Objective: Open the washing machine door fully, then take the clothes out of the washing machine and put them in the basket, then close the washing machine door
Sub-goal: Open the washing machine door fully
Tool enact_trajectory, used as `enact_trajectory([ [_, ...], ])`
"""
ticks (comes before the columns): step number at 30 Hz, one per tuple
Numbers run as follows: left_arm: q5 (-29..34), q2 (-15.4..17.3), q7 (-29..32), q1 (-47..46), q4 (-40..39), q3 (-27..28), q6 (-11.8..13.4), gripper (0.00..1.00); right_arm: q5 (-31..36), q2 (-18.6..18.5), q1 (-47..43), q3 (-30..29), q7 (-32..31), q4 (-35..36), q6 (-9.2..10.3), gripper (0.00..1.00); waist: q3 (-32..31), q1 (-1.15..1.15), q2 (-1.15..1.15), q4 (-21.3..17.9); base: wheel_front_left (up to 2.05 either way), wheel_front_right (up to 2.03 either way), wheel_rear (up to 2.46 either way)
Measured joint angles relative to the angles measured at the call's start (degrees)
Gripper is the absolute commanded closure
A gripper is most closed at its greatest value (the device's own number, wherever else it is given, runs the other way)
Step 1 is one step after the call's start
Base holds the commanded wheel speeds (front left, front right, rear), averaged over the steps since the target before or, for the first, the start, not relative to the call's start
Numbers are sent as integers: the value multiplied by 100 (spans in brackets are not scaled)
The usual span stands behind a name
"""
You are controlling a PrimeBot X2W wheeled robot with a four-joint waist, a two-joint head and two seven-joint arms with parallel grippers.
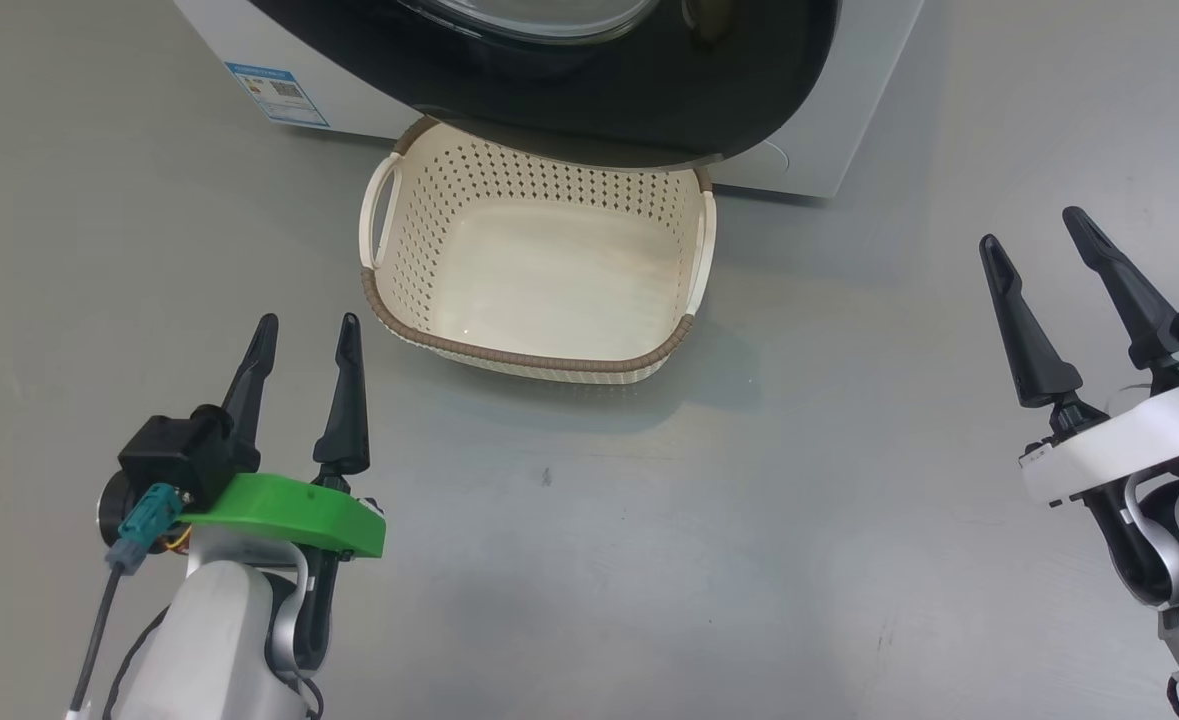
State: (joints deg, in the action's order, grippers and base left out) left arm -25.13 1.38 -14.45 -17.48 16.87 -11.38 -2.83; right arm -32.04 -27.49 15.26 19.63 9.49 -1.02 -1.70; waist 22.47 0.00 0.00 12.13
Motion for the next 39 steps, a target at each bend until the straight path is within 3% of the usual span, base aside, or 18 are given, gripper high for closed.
enact_trajectory([
  [12,3,0,0,13,23,1,-43,0,42,58,-4,22,99,2,34,0,-41,0,0,-20,0,0,0],
  [13,3,0,0,15,25,0,-48,0,42,66,-4,22,100,3,34,27,-45,0,0,-20,0,0,0],
  [14,3,0,0,18,25,0,-48,0,38,77,-4,20,100,4,34,73,-48,0,0,-21,0,0,0],
  [15,4,0,0,19,26,0,-48,0,24,94,-4,16,101,9,33,100,-50,0,0,-21,0,0,0],
  [20,5,0,0,25,26,0,-49,0,-508,382,-5,-174,131,56,24,100,-54,0,0,-23,0,0,0],
  [26,11,0,0,46,22,-4,-49,0,-1912,962,-1,-690,82,199,-77,100,-12,0,0,-28,0,0,0],
  [31,11,0,0,47,22,-12,-49,0,-2991,1232,95,-1070,-255,200,-101,100,23,0,0,-27,0,0,0],
  [39,10,0,0,42,-13,-80,-49,0,-4220,1250,873,-1372,-1235,233,49,100,158,0,0,11,0,0,0],
])
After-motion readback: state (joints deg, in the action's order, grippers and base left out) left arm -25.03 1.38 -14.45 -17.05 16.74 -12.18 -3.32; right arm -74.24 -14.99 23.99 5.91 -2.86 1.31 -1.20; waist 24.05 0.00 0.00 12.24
